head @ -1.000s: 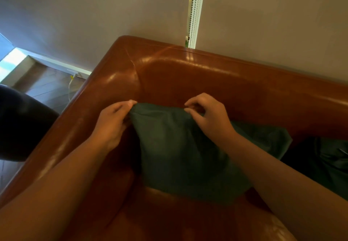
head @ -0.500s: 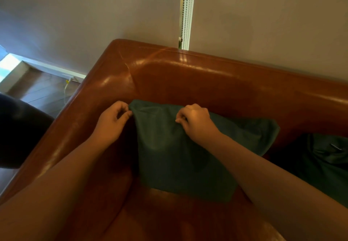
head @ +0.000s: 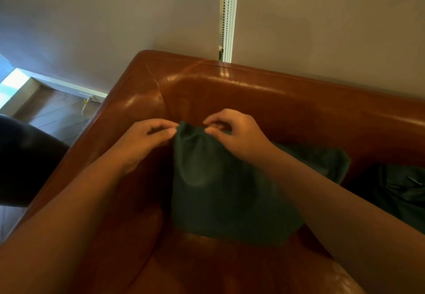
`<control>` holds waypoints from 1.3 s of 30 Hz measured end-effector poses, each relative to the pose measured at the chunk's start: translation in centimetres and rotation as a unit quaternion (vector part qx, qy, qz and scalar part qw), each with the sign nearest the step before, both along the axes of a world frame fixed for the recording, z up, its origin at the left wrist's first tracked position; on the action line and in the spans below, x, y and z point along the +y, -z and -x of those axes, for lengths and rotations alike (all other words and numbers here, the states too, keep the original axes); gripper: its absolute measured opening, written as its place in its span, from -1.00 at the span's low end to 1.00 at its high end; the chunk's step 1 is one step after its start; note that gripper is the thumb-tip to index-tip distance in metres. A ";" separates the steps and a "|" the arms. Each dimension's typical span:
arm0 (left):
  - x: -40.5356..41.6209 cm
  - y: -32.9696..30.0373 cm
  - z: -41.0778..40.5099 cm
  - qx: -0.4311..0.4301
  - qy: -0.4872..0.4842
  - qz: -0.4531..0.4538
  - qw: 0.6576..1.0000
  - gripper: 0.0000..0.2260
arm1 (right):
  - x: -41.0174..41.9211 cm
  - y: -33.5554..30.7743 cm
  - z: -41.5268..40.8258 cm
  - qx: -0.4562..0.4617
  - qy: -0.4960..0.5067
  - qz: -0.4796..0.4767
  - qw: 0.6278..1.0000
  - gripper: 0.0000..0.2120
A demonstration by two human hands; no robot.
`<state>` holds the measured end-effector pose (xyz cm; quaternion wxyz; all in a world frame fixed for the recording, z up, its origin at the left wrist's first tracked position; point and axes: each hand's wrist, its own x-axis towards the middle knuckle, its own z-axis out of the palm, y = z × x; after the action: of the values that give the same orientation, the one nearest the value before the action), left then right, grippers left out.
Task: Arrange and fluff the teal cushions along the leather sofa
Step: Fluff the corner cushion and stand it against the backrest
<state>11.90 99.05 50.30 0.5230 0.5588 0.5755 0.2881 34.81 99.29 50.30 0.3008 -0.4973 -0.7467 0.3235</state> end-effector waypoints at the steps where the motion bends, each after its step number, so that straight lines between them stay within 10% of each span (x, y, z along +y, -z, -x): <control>1: -0.3 -0.5 -0.6 0.032 0.016 -0.037 0.999 -0.83 | -0.1 -0.8 1.0 0.025 -0.024 0.006 0.999 -0.78; 6: -1.3 0.2 -1.6 0.155 0.029 -0.128 0.979 -0.79 | -0.4 -1.0 4.3 -0.006 -0.067 0.080 0.995 -0.61; 14: -2.4 0.8 -1.7 0.079 -0.043 -0.115 0.989 -0.75 | -0.1 -0.3 4.2 -0.027 -0.083 0.154 0.984 -0.41; 18: -2.0 0.9 -0.3 0.058 -0.070 -0.106 0.990 -0.70 | 0.9 0.7 1.5 -0.199 -0.110 0.167 0.959 -0.20; 25: -1.7 2.8 2.4 0.255 -0.028 -0.220 0.941 -0.84 | -0.1 4.7 -2.0 -0.176 -0.059 0.055 0.981 -0.82; 33: -1.7 3.9 1.9 0.282 -0.024 -0.231 0.931 -0.88 | -0.5 3.9 -3.2 -0.130 -0.056 -0.053 0.988 -0.88; 39: 2.1 3.6 2.0 0.274 -0.045 -0.049 0.959 -0.83 | -2.7 3.0 -9.4 -0.058 0.160 -0.089 0.981 -0.87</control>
<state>9.91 101.14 46.67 0.3037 0.6147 0.7066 0.1751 44.22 96.55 47.35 0.3476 -0.5997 -0.6994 0.1741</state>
